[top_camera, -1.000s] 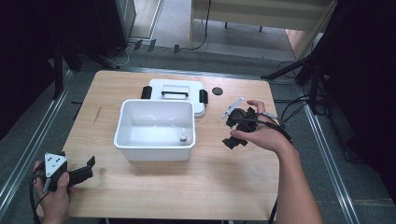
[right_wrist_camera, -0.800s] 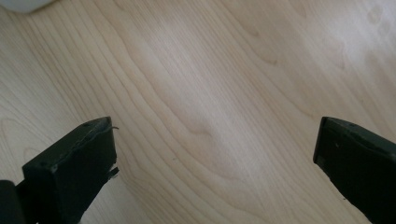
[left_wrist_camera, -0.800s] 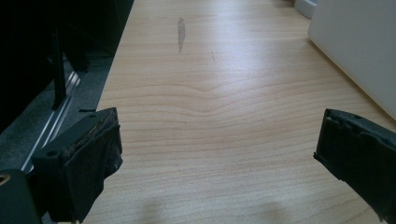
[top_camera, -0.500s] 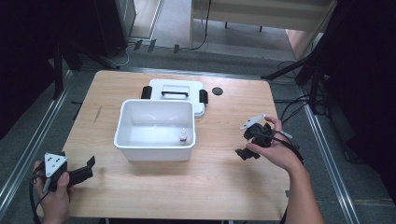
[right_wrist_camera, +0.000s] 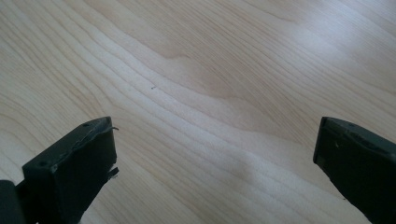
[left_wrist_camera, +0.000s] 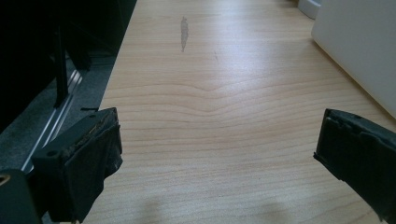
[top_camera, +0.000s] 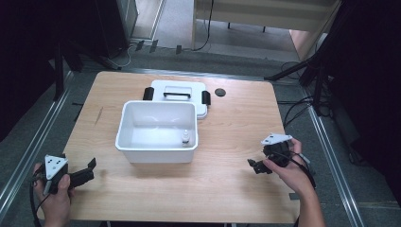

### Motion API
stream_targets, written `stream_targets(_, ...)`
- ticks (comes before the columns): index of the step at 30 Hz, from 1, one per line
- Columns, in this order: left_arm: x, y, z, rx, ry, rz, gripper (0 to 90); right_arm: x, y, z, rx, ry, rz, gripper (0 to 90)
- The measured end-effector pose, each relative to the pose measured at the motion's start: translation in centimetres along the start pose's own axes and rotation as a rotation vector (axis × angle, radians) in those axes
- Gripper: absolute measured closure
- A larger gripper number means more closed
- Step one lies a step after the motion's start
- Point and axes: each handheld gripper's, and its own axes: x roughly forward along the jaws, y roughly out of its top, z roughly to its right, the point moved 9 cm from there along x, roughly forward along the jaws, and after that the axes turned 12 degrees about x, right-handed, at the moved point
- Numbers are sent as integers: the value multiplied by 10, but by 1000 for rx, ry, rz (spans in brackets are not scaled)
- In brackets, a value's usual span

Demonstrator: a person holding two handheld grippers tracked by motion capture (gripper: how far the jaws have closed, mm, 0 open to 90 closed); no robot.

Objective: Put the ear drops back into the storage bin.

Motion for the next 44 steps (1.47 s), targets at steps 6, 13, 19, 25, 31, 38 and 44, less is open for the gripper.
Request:
stream_targets(6, 0, 0, 0, -1, 3, 1, 9, -8, -22, 10, 111, 4, 108, 0)
stream_targets(13, 0, 0, 0, -2, 5, 1, 9, -13, -46, 19, 191, -2, 164, 0)
stream_targets(19, 0, 0, -1, -4, 7, 0, 9, -20, -64, 27, 267, -5, 227, 0)
stream_targets(25, 1, 0, 0, -8, -2, -7, 9, -27, -75, 29, 314, -18, 303, 0)
stream_targets(31, 1, -1, 1, 5, -9, -16, 9, -33, -77, 34, 376, -50, 398, 0)
stream_targets(38, 2, -1, 1, 18, 10, -22, 9, -33, -78, 40, 428, -54, 399, 0)
stream_targets(44, 3, -1, 1, 23, 18, -36, 9, -30, -78, 40, 442, -44, 374, 0)
